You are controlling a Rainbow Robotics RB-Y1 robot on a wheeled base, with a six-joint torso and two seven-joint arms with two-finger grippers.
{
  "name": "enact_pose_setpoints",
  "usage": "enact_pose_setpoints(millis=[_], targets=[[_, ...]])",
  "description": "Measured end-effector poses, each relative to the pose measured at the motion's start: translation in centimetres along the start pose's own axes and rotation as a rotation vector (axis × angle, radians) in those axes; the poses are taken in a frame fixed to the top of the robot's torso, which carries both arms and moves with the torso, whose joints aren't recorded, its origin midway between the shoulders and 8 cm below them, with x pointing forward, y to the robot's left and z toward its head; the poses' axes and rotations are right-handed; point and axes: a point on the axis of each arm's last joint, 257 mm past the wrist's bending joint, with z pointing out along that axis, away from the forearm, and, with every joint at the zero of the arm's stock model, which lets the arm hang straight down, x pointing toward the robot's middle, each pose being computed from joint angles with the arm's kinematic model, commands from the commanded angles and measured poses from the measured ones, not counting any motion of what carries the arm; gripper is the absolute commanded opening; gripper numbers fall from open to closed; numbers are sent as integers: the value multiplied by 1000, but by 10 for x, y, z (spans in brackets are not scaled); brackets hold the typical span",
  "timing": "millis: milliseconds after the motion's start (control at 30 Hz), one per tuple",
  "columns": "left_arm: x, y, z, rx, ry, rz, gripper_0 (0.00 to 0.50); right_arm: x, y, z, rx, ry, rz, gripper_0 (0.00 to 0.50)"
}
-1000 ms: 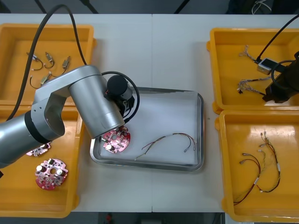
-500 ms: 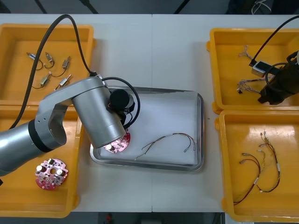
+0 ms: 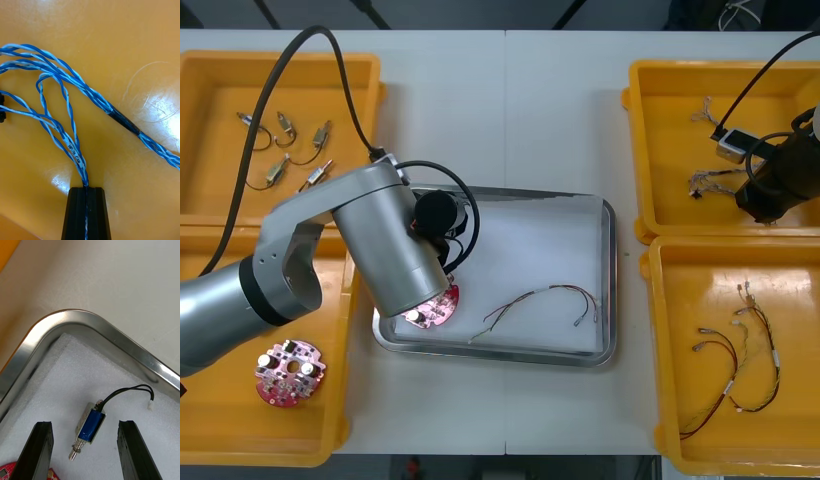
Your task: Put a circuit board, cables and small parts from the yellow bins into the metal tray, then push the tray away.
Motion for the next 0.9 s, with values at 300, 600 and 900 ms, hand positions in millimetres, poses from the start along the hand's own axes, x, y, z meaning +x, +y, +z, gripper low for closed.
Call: enact_pose_setpoints(millis=[300, 600, 900], targets=[[-18, 4, -49, -54, 174, -93, 500, -7, 13, -16, -46, 11, -25, 0], [-99, 11, -92, -68, 175, -202, 500, -22, 19, -62, -120, -39, -12, 0], [-187, 34, -84, -102, 172, -384, 500, -28, 33, -109, -214, -88, -9, 0]])
